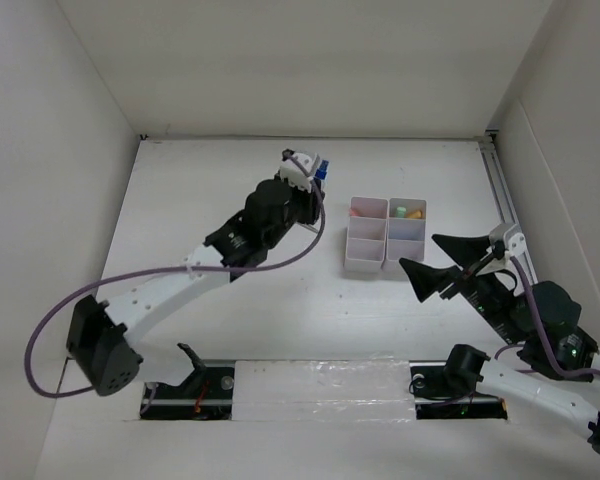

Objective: Sort the stationery into containers
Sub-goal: Place the stationery into the container

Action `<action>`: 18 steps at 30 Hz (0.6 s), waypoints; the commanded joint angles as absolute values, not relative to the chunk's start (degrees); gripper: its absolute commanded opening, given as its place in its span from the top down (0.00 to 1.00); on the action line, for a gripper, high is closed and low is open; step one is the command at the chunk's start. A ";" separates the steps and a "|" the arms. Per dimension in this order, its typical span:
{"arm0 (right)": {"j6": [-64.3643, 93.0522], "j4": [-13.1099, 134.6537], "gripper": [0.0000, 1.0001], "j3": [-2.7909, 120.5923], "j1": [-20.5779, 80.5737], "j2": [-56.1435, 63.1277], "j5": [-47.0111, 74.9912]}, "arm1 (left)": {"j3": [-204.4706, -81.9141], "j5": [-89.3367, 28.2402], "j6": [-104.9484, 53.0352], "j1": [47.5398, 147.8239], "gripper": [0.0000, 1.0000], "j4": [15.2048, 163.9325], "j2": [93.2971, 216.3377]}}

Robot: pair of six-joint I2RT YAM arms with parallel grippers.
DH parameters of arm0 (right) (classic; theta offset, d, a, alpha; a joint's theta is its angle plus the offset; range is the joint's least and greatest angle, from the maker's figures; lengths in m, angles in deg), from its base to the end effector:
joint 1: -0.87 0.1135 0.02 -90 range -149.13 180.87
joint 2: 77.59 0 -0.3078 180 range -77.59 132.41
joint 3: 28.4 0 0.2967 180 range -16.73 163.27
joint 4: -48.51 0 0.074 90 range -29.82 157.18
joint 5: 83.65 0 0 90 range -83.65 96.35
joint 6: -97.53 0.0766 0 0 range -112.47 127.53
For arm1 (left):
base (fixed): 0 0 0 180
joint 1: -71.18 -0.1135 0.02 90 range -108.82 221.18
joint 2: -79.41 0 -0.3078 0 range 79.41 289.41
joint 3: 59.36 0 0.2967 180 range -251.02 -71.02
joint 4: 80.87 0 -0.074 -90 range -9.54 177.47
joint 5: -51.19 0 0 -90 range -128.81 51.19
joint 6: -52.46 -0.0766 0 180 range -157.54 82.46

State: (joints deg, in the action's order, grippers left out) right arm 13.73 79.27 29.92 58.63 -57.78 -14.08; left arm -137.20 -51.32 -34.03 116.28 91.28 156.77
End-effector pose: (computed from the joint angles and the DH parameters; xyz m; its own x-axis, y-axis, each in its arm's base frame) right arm 0.0797 0.0763 0.4222 0.0058 0.1990 -0.9800 -0.6123 0.7755 0.1538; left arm 0.2919 -0.2694 0.3972 -0.1234 0.0392 -0.9916 0.5333 0.8453 -0.0330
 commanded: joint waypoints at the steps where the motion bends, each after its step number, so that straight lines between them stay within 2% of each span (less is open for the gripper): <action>1: 14.38 80.56 0.04 33.71 58.44 -57.90 -21.32 | -129.05 -58.41 -23.41 118.10 1.00 112.97 149.56; 6: 14.38 81.62 0.04 34.33 58.44 -57.37 -25.46 | -118.41 -56.04 -21.45 122.06 1.00 133.75 148.41; 12: 14.91 82.15 0.04 34.33 58.44 -57.37 -29.06 | -110.50 -49.28 -24.08 123.21 1.00 157.30 155.96; 18: 17.81 83.64 0.04 34.33 58.44 -57.37 -30.83 | -113.47 -44.62 -25.14 125.22 1.00 161.72 160.52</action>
State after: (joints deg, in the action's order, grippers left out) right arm 15.63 83.01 32.41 58.63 -57.69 -28.31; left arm -109.79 -48.46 -24.50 123.52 148.22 160.82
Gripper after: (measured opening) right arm 0.968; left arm 0.314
